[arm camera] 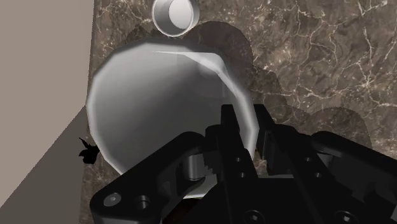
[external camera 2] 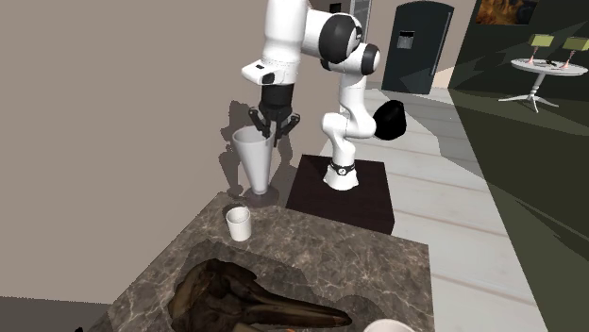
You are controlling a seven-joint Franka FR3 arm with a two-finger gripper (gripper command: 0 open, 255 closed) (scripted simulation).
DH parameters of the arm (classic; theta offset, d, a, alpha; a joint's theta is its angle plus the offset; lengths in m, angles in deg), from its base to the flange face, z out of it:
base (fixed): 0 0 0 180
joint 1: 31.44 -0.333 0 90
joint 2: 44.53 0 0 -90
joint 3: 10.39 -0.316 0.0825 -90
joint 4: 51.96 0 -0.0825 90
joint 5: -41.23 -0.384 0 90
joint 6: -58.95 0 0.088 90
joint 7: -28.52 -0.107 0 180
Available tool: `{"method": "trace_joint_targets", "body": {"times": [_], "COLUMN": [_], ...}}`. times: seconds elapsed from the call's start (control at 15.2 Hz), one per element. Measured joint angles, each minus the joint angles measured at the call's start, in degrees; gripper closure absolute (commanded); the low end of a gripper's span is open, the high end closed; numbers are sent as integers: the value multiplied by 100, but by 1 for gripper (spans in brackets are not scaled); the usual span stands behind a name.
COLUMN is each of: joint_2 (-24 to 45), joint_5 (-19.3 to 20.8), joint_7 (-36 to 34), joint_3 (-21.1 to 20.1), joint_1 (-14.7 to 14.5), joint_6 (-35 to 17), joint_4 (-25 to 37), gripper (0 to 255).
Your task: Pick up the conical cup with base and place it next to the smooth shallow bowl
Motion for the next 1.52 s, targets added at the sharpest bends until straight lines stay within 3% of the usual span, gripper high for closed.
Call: {"method": "trace_joint_targets", "body": {"times": [0.4, 1.12, 1.52], "joint_2": [284, -208, -120], "joint_5": [-58, 122, 146], "joint_7": [98, -1306, -2130], "joint_3": [19, -617, -1008], "joint_1": [28, -705, -1105], "joint_6": [531, 59, -103], "joint_4": [818, -335, -531], "gripper": [255, 255, 255]}}
